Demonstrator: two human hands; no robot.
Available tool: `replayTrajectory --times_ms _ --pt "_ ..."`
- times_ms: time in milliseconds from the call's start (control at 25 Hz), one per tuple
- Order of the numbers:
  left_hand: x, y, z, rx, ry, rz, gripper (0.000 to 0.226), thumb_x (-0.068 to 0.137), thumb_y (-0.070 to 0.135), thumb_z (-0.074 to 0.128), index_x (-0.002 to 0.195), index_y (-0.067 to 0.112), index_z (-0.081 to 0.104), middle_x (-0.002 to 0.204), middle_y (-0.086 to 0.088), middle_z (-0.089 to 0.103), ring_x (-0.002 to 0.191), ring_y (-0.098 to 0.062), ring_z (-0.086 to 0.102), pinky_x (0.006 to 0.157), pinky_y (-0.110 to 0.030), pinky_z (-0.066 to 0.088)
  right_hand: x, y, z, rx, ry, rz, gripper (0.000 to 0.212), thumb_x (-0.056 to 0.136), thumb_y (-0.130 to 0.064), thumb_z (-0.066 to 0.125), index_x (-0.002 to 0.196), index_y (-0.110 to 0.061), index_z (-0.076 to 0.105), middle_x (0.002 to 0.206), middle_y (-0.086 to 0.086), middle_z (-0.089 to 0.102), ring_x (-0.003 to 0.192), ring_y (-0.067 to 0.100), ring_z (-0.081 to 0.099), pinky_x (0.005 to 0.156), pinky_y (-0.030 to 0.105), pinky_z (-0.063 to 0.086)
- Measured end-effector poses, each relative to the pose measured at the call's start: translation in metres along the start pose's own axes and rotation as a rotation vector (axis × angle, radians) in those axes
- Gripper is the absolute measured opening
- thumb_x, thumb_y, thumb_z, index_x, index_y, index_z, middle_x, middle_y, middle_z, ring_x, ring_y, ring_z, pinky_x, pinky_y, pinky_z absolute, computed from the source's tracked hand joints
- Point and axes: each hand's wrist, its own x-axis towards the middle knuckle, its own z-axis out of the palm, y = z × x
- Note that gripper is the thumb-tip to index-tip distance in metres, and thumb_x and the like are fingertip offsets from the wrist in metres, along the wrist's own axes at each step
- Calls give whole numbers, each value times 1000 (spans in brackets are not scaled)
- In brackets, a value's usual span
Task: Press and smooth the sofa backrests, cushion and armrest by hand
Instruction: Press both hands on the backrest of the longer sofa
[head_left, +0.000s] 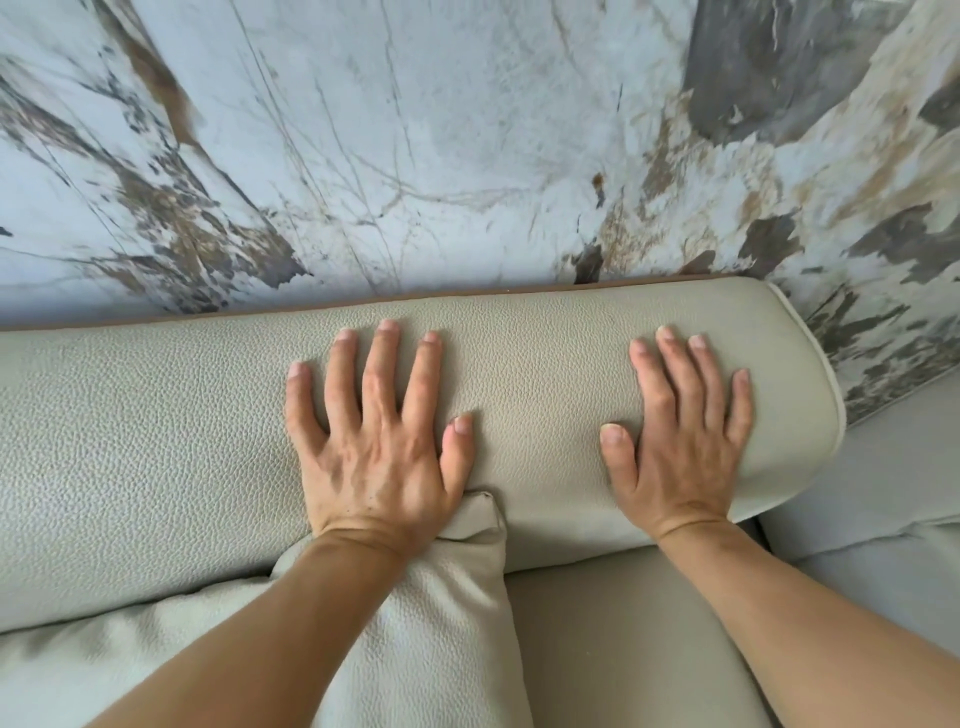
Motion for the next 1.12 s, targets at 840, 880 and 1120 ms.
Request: replayTrajectory --times_ms 840,880,1120 --pt "7 -1 -9 -37 -149 -29 61 92 55 27 145 26 33 149 -6 38 139 -32 26 114 -56 11 9 -9 -23 -12 -270 23 69 91 -55 26 151 -24 20 160 1 24 148 24 17 117 56 10" --pt "10 -2 -12 -38 -210 -48 61 92 56 26 147 28 30 152 -5 35 141 -31 23 115 -56 10 14 -9 -27 -16 -357 14 70 90 -57 23 152 -26 15 162 -1 17 149 22 10 118 55 7" --pt "7 -14 -74 -88 -564 23 66 90 58 3 151 34 -3 163 5 -7 147 -20 -14 119 -48 -9 21 -25 -89 30 -688 112 68 91 -61 2 151 -32 -12 161 -9 -16 148 15 -15 116 47 -12"
